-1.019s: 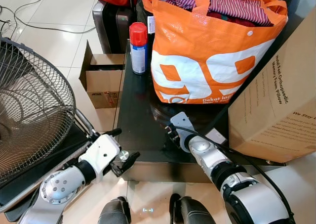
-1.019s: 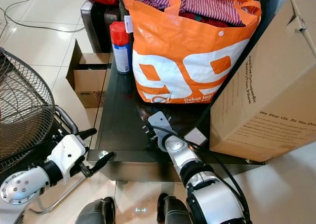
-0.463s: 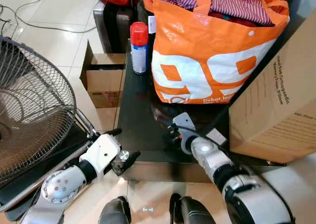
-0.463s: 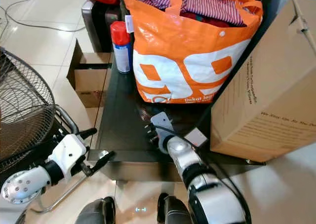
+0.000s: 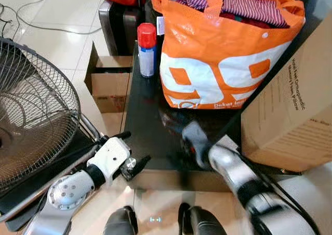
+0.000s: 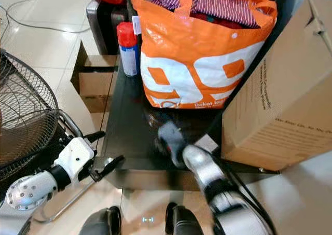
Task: Hang keys on a hook
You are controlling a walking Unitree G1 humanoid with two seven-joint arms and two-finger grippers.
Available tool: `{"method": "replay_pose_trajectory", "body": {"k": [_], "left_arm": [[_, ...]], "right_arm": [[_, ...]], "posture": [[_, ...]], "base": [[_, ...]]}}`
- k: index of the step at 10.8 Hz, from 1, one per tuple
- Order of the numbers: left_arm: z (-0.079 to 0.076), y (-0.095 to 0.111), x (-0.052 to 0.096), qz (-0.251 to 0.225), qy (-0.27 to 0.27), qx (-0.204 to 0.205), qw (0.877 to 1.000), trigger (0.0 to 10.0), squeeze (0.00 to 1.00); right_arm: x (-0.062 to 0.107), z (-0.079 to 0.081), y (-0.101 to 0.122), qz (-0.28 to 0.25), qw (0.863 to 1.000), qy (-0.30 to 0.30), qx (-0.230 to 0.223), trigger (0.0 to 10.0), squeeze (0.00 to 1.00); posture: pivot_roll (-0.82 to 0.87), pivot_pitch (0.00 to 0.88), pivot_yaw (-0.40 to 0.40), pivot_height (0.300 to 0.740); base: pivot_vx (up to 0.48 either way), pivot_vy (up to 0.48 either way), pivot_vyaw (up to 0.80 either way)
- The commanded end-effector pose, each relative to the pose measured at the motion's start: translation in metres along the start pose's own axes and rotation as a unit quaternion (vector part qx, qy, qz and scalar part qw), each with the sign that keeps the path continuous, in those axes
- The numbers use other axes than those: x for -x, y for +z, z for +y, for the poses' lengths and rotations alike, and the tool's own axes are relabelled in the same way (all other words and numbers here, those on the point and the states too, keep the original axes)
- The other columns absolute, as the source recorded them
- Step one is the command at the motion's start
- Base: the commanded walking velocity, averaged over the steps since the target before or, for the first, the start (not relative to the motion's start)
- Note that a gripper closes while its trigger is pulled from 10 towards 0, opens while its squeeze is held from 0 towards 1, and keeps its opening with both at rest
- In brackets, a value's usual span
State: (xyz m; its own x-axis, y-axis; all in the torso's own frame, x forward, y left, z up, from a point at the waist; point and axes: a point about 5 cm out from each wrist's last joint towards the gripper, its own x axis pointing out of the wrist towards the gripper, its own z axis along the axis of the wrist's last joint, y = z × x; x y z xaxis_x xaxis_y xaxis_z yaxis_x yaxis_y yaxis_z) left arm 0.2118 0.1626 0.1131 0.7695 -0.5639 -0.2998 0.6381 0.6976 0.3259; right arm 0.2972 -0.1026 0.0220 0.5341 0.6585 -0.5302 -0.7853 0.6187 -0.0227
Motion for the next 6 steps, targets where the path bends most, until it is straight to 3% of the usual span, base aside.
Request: {"method": "replay_pose_trajectory", "body": {"k": [1, 3, 6], "left_arm": [[-0.004, 0.000, 0.000, 0.003, -0.004, -0.002, 1.000, 10.0, 0.00], [-0.004, 0.002, -0.004, 0.001, -0.004, -0.004, 1.000, 10.0, 0.00], [-0.003, 0.003, -0.005, 0.001, -0.003, -0.005, 1.000, 10.0, 0.00]], "right_arm": [[0.003, 0.000, -0.002, 0.008, 1.000, 0.009, 0.013, 10.0, 1.00], [0.005, -0.010, 0.004, -0.012, 0.998, -0.063, -0.017, 10.0, 1.00], [-0.002, -0.001, 0.010, -0.019, 0.997, -0.071, -0.022, 10.0, 1.00]], "posture": [[0.08, 0.199, -0.066, 0.740], [0.08, 0.193, -0.064, 0.740], [0.08, 0.195, -0.063, 0.740]], "base": [[0.000, 0.000, 0.00], [0.000, 0.000, 0.00], [0.000, 0.000, 0.00]]}}
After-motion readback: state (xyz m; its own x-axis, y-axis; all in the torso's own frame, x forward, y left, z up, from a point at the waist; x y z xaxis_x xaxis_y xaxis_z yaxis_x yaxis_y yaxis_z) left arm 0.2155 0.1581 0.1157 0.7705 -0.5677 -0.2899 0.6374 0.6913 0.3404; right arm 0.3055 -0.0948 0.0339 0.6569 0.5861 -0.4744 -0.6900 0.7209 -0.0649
